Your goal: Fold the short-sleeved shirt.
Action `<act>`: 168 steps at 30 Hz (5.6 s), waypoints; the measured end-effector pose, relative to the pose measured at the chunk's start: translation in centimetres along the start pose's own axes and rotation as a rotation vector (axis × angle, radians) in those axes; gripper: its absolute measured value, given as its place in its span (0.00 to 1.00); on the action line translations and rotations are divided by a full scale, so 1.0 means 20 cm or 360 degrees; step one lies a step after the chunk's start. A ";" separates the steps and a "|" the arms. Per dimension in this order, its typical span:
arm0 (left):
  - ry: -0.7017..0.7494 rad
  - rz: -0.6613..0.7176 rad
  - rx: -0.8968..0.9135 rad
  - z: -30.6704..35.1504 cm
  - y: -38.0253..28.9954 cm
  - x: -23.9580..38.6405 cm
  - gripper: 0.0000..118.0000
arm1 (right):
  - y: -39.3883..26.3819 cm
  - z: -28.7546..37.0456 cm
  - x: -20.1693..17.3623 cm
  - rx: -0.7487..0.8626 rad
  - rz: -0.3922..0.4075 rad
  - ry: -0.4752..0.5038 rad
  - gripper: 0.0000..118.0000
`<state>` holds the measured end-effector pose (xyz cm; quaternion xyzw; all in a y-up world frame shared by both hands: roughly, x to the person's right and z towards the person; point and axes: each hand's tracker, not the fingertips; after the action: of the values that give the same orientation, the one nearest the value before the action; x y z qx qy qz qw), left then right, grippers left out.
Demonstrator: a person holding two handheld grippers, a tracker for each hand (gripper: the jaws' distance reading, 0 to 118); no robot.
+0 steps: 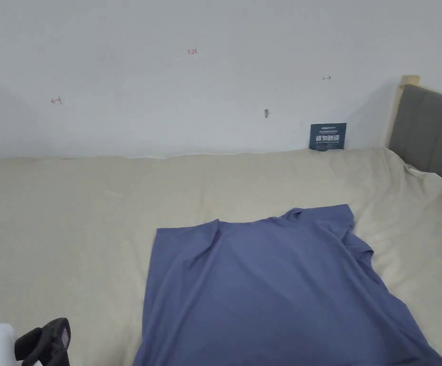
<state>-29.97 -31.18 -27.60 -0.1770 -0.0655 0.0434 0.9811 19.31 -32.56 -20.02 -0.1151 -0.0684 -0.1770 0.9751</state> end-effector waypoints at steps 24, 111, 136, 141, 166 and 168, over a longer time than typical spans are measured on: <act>-0.0084 -0.0090 -0.1157 -0.82 -0.45 0.05 1.00 | -0.13 -0.10 -0.05 -0.0348 0.0016 0.0069 0.00; -0.0212 -0.0017 -0.1575 -1.75 0.14 0.09 0.11 | 0.34 -1.94 0.30 -0.1402 0.0411 -0.0348 0.03; -0.0138 -0.0018 -0.0077 -0.62 0.21 0.04 0.30 | 0.29 -0.67 -0.09 -0.0110 0.0110 0.0146 0.11; -0.0067 0.0054 -0.0044 -0.47 0.11 0.01 0.00 | 0.17 -0.50 -0.14 -0.0058 0.0049 0.0154 0.00; -0.0137 0.0089 -0.1477 -1.49 0.05 0.07 0.89 | -0.06 -0.53 -0.08 -0.0364 0.0055 0.0207 0.00; 0.0017 -0.0021 -0.1507 -1.35 0.09 0.01 0.96 | -0.07 -0.56 -0.06 -0.0399 0.0035 0.0231 0.00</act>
<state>-26.00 -38.72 -53.19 -0.6046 -0.0742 0.0016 0.7931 18.70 -36.21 -30.77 -0.2237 0.0263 -0.1813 0.9573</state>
